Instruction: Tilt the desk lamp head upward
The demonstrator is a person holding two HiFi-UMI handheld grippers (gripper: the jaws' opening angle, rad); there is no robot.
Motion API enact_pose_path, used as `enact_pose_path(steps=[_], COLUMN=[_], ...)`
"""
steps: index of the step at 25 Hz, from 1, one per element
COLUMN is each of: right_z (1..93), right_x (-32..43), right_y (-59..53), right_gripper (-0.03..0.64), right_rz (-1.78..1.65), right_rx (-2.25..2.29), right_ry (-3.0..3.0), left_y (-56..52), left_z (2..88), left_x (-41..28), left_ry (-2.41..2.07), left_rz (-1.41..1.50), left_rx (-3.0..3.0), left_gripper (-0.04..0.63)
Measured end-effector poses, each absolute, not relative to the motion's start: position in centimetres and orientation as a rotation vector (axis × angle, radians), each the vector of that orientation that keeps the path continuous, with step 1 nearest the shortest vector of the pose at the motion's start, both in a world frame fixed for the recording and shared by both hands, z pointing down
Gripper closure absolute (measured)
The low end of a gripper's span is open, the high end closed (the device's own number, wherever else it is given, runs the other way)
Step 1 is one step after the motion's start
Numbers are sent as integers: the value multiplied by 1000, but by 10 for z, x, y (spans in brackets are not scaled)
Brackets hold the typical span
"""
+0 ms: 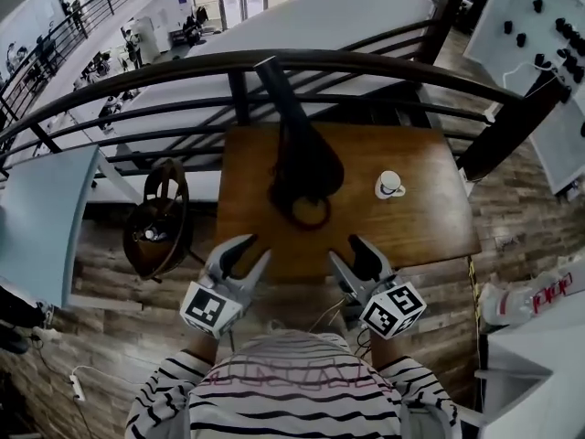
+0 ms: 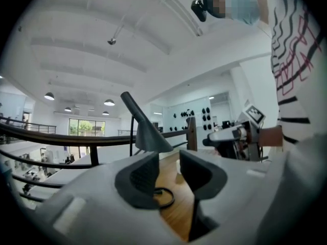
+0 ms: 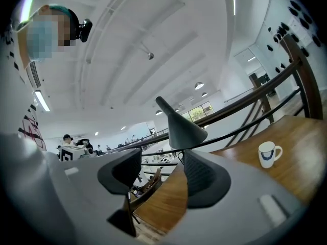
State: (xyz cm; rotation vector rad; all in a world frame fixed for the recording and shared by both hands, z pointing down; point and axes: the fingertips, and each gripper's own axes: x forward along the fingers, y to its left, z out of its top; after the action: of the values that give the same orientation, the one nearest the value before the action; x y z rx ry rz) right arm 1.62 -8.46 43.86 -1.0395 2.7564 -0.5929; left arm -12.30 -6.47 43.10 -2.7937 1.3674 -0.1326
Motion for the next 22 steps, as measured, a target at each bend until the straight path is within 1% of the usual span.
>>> enact_pose_path(steps=[7, 10, 14, 22], right_z=[448, 452, 454, 464], right_x=[1, -6, -3, -4], right_y=[-111, -129, -155, -197], right_gripper=[339, 337, 337, 337], right_rz=[-598, -602, -627, -685], right_rx=[-1104, -1088, -1054, -937], right_ry=[2767, 2784, 2815, 2888], left_y=[-104, -127, -158, -225], left_z=[437, 444, 448, 459], left_x=[-152, -160, -158, -157], left_ry=[1348, 1351, 1361, 1435], left_rz=[-162, -173, -202, -269], left_rx=[-2791, -2775, -2744, -2710], left_gripper=[460, 449, 436, 435])
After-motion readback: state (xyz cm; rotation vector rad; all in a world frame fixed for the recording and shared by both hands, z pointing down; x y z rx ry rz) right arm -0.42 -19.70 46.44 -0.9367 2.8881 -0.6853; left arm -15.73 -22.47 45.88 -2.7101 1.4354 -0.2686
